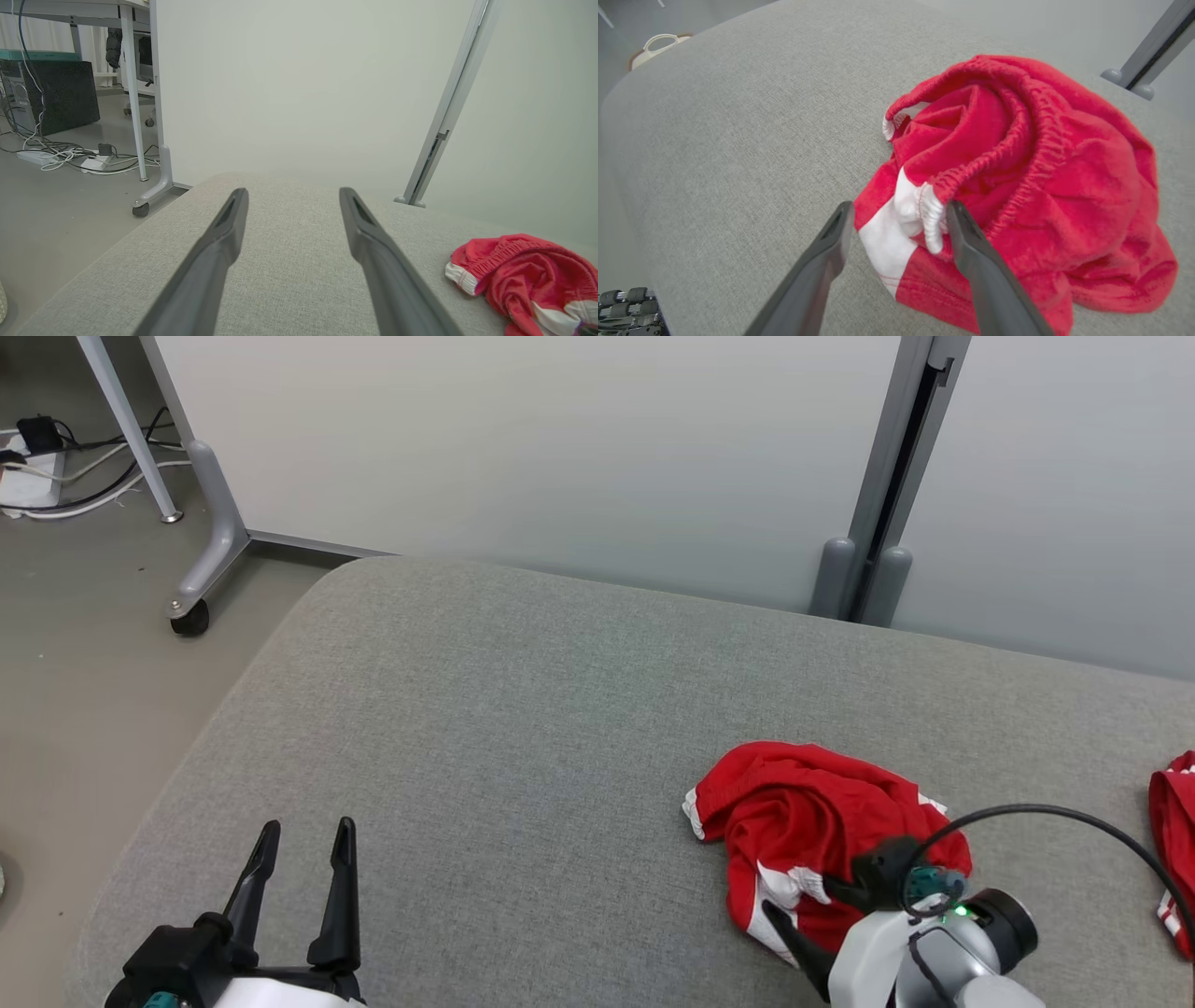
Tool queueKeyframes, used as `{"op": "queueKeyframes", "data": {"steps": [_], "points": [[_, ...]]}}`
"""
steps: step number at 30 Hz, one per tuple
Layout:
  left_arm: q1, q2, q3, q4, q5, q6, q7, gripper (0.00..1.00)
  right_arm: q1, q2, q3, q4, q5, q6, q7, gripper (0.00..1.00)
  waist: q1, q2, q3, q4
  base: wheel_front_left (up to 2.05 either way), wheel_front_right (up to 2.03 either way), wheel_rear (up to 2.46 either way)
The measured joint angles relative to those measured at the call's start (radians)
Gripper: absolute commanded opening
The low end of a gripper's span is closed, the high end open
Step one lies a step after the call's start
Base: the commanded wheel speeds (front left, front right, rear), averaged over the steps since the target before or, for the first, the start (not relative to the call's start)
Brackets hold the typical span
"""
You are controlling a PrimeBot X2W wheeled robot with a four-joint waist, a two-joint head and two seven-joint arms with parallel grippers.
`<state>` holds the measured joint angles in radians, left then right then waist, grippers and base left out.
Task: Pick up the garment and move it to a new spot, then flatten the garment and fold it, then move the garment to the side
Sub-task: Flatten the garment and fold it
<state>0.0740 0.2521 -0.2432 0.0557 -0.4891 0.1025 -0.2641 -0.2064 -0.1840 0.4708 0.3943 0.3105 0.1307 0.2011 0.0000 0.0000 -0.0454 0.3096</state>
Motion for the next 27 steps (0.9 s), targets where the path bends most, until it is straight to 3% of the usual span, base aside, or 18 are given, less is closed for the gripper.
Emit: {"op": "queueKeyframes", "data": {"steps": [2,3,6,7,20,27], "points": [[0.000,-0.001,0.000,0.001,-0.004,0.000,0.000,1.00,-0.007,0.002,-0.013,0.013,-0.008,0.000,0.012,0.76,0.0000,0.0000,0.004,0.001,0.00,0.00,0.00],[-0.001,-0.001,0.000,0.001,-0.004,0.000,0.000,1.00,-0.013,0.005,-0.021,0.017,-0.013,0.000,0.015,0.55,0.0000,0.0000,0.006,0.002,0.00,0.00,0.00],[-0.005,-0.002,-0.001,0.005,-0.005,-0.005,0.000,1.00,-0.031,0.014,-0.044,0.033,-0.029,0.000,0.021,0.07,0.0000,0.0000,0.012,0.006,0.00,0.00,0.00],[-0.005,-0.002,-0.001,0.007,-0.006,-0.005,0.000,1.00,-0.033,0.017,-0.050,0.035,-0.033,0.000,0.022,0.00,0.0000,0.0000,0.013,0.008,0.00,0.00,0.00],[-0.012,-0.002,-0.001,0.016,-0.010,-0.006,0.000,1.00,-0.120,0.037,-0.031,-0.080,-0.012,0.000,-0.009,0.00,0.0000,0.0000,0.000,-0.002,0.00,0.00,0.00],[-0.012,-0.003,-0.005,0.016,-0.012,-0.006,0.000,1.00,-0.184,-0.010,-0.102,-0.169,-0.013,0.000,0.007,0.00,0.0000,0.0000,-0.001,-0.031,0.00,0.00,0.00]]}}
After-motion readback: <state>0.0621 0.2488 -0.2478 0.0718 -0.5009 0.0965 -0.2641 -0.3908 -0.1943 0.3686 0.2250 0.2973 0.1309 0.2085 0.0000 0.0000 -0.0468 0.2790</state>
